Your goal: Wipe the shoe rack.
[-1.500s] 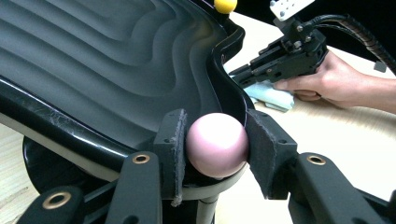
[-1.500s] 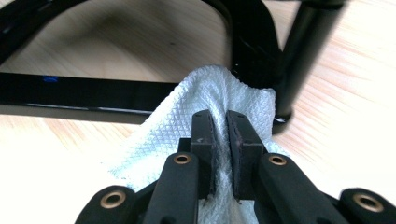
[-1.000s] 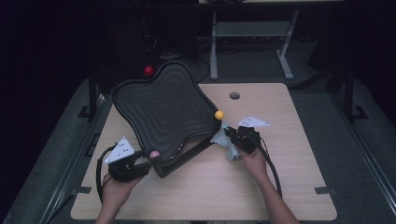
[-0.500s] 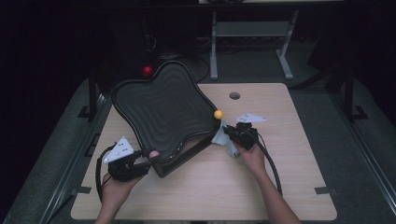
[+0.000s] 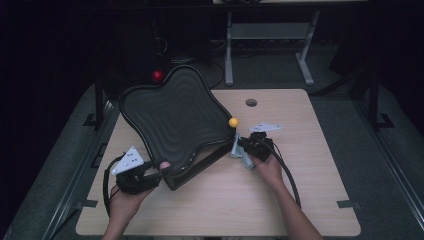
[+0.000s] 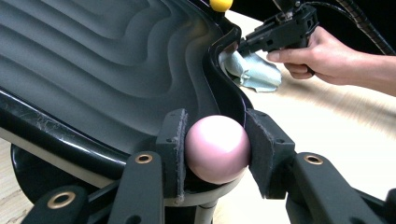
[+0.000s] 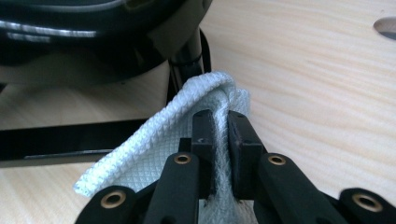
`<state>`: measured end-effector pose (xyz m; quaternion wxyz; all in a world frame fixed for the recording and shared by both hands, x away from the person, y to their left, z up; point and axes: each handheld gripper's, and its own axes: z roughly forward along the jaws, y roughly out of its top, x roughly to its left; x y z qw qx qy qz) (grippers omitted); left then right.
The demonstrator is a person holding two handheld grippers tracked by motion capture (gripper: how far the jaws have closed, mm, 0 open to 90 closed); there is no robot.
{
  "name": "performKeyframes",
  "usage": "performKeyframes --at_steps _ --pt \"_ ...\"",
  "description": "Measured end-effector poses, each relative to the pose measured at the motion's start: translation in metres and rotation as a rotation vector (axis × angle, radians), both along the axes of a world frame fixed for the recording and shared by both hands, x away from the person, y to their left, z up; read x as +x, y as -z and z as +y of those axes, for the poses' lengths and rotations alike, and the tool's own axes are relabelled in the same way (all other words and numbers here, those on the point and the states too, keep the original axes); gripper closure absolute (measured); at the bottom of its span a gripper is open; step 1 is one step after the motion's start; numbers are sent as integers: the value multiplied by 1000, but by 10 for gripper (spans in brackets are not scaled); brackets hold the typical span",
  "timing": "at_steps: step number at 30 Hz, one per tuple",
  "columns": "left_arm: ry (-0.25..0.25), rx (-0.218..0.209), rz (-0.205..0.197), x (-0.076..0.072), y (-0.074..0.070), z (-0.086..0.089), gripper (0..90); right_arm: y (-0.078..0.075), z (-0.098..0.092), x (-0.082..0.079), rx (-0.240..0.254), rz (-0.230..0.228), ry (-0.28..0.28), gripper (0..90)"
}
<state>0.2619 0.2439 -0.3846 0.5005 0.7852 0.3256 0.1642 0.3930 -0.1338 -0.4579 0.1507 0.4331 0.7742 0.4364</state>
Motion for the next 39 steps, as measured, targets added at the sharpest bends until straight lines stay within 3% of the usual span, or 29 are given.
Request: performKeyframes --at_steps 6,11,16,18,22,26,28,31,35,39 --pt "2 1 -1 0 0 0 603 -22 -2 -10 29 -73 -7 822" --pt "2 1 -2 0 0 0 604 1 9 -16 8 -11 -45 823" --pt "2 1 -3 0 0 0 604 -12 22 -21 51 -68 -73 824" --pt "3 2 -3 0 0 0 604 -13 26 -17 56 -69 -64 824" --pt "2 2 -4 -1 0 0 604 7 27 -10 26 1 -40 823" --pt "5 3 -5 0 0 0 604 -2 33 -13 17 -52 -47 823" --pt "6 3 -3 0 0 1 604 -7 30 -14 14 -73 -42 823" --pt "3 3 -3 -1 0 2 604 5 21 -14 -27 -35 -33 823" --pt "-1 2 0 -1 -1 6 604 15 6 -18 -29 -2 3 824" --pt "-6 4 2 -1 -1 9 604 -1 -7 -14 3 -35 43 826"
